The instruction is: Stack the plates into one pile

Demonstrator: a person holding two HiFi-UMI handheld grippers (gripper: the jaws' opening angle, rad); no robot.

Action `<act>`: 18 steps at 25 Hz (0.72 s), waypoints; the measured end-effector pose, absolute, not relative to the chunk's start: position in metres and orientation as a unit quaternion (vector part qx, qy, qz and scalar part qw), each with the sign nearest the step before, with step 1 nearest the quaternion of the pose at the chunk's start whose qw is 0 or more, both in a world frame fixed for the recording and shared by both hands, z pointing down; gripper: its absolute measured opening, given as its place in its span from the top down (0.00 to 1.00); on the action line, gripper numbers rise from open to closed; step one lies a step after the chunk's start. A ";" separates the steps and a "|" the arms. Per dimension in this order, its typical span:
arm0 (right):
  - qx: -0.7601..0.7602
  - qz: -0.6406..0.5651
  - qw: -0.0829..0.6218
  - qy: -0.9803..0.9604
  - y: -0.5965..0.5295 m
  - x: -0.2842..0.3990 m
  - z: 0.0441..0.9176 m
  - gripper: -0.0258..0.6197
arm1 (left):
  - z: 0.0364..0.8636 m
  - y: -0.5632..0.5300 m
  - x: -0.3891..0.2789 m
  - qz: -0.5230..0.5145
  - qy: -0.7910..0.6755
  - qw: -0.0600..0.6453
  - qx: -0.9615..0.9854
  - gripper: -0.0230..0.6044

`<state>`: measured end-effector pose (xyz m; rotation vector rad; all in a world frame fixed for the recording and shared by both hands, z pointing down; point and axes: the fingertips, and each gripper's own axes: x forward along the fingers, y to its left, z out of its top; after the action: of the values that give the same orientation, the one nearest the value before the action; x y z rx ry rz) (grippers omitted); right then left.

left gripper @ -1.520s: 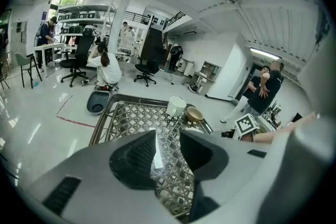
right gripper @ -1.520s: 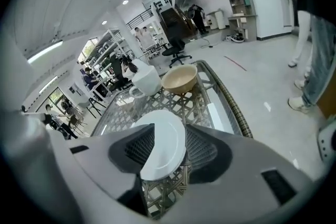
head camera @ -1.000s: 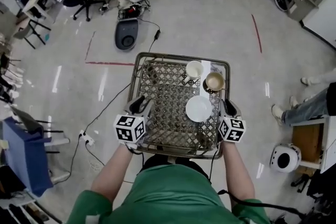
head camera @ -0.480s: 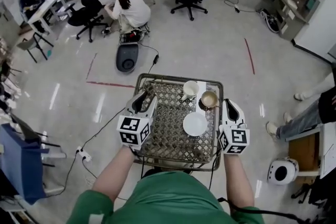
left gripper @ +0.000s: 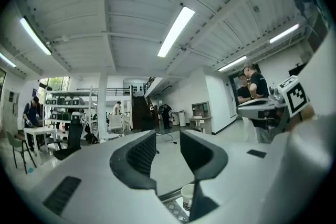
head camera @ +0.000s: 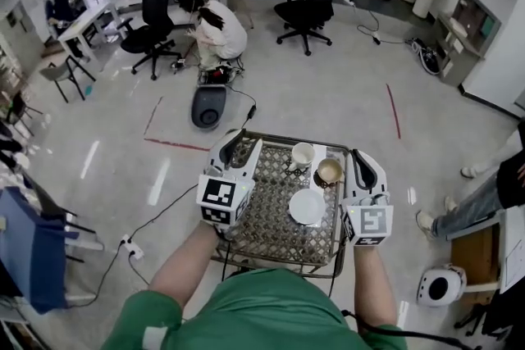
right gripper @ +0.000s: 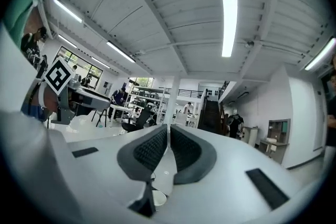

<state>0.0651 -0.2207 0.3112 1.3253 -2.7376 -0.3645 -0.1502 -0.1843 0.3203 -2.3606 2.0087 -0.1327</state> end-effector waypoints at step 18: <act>0.420 -0.138 0.003 -0.897 -0.228 0.087 0.292 0.90 | 0.299 -0.196 -0.087 -0.100 0.630 0.086 -0.765 0.72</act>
<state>0.0872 -0.2276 0.2918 1.3158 -2.8138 -0.4326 -0.0875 -0.1955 0.2994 -2.2814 1.8777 -0.2985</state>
